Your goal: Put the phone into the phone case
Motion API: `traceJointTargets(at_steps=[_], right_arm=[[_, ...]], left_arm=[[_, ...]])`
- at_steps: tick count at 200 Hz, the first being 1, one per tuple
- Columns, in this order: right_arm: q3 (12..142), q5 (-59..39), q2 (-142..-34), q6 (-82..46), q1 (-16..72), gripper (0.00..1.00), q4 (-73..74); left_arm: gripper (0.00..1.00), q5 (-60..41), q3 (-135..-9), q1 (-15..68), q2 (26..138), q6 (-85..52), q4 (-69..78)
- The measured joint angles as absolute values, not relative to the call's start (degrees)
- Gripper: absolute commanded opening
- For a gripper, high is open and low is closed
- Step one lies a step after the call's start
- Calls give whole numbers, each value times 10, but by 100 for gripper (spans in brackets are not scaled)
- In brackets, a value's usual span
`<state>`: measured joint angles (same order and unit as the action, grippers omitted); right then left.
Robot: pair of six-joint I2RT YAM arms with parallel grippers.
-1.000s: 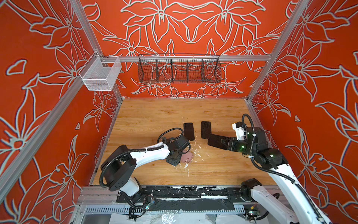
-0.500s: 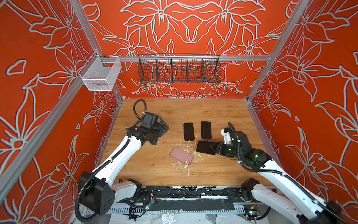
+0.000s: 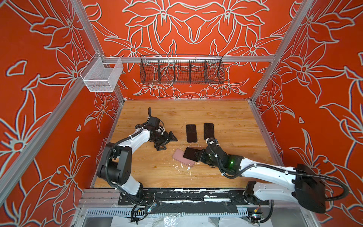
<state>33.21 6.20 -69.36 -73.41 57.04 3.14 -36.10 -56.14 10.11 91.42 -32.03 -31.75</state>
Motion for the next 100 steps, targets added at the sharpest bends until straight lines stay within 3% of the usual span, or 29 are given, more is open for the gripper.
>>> traceJointTargets(at_steps=[100], right_arm=[[316, 112, -773, -849, 622, 0, 145]], left_arm=[[97, -389, -505, 108, 940, -346, -222]])
